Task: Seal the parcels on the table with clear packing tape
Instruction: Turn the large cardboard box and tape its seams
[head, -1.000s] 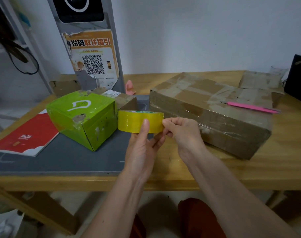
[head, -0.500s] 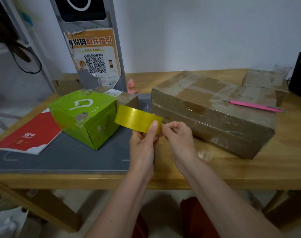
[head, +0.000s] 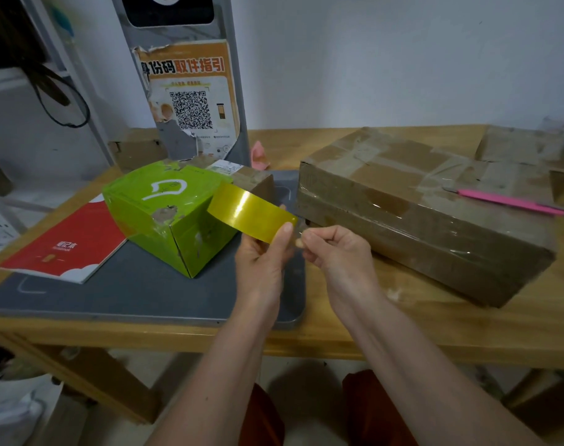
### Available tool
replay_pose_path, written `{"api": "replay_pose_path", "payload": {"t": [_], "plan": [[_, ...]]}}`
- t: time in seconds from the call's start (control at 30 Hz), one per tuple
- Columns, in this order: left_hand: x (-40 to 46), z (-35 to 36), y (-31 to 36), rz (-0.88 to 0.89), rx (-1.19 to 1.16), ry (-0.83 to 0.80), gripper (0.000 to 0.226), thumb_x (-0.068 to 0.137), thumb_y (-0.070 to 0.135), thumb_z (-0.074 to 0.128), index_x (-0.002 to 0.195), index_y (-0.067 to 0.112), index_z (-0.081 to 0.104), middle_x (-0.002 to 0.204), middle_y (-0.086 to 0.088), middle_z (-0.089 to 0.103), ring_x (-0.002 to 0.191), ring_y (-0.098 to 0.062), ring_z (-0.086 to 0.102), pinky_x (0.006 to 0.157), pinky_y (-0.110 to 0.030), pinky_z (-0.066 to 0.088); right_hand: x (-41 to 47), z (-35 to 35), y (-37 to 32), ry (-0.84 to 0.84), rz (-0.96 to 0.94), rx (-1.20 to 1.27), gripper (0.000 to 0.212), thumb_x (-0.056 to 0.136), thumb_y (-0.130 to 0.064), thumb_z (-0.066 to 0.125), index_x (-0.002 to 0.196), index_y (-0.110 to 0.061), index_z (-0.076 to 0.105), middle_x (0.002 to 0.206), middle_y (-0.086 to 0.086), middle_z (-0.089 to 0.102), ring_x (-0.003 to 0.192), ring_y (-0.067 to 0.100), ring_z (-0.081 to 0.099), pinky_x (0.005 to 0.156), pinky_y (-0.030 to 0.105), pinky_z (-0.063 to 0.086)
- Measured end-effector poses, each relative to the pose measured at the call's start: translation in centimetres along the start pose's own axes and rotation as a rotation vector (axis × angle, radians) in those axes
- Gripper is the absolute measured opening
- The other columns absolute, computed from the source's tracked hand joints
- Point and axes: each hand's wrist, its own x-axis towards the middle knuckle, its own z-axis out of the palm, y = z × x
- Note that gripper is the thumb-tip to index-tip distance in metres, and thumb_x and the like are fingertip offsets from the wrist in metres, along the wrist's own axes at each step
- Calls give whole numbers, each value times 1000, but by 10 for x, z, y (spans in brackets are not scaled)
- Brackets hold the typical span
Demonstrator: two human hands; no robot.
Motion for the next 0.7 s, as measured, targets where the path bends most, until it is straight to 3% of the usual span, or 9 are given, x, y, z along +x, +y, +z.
{"api": "replay_pose_path", "payload": {"t": [0.1, 0.3, 0.43, 0.57, 0.7], "plan": [[4, 1, 5, -27, -180, -59, 34, 81, 13, 64, 115, 14, 64, 113, -4, 72, 106, -21, 67, 95, -38, 55, 3, -2, -8, -69, 148, 184, 4, 90, -8, 65, 90, -8, 68, 78, 5, 69, 78, 16, 62, 78, 29, 53], [0, 3, 2, -11, -101, 6, 39, 85, -14, 63, 106, 18, 72, 111, -6, 74, 108, -23, 67, 96, -35, 54, 5, 5, -7, -67, 458, 419, 5, 92, -12, 62, 93, -8, 65, 65, 0, 61, 66, 11, 56, 66, 24, 49], [-1, 3, 2, 14, -81, 17, 41, 82, -14, 67, 106, 19, 74, 115, -10, 73, 114, -30, 65, 101, -43, 51, 3, 6, -10, -88, 535, 480, 10, 90, -14, 65, 97, -7, 68, 62, 0, 61, 64, 10, 56, 63, 23, 47], [-4, 3, 1, -12, -21, -15, 41, 80, -4, 74, 108, 27, 77, 117, -11, 72, 114, -35, 65, 99, -49, 52, 0, 6, -8, -99, 540, 469, 28, 92, -13, 63, 120, -6, 65, 74, 3, 58, 63, 10, 52, 52, 20, 49], [-7, 2, 1, 4, 30, -24, 43, 84, -5, 72, 114, 26, 73, 118, -7, 72, 114, -29, 66, 98, -46, 52, -1, 1, -14, -109, 574, 524, 20, 91, -3, 62, 110, -6, 61, 68, 6, 59, 52, 9, 53, 42, 19, 49]]}}
